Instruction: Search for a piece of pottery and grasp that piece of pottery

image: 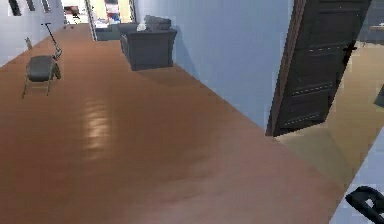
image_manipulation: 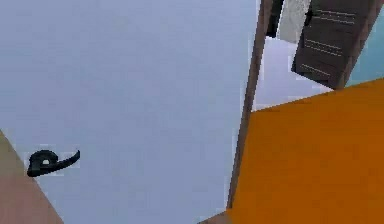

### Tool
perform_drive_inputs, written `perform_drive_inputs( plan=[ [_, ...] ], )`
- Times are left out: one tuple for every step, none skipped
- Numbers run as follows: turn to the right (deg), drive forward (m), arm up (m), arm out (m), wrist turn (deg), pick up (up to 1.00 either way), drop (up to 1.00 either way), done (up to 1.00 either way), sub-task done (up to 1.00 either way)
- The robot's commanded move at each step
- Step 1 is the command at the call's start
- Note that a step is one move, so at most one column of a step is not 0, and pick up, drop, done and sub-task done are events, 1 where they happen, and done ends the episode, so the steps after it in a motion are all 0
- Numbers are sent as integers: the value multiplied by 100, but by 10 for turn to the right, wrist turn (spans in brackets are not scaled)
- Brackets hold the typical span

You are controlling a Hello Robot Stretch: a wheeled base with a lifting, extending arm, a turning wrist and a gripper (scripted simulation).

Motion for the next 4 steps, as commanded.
perform_drive_inputs(
  plan=[
    [0,85,0,0,0,0,0,0,0],
    [450,0,0,0,0,0,0,0,0],
    [240,0,0,0,0,0,0,0,0],
    [0,100,0,0,0,0,0,0,0]
  ],
)
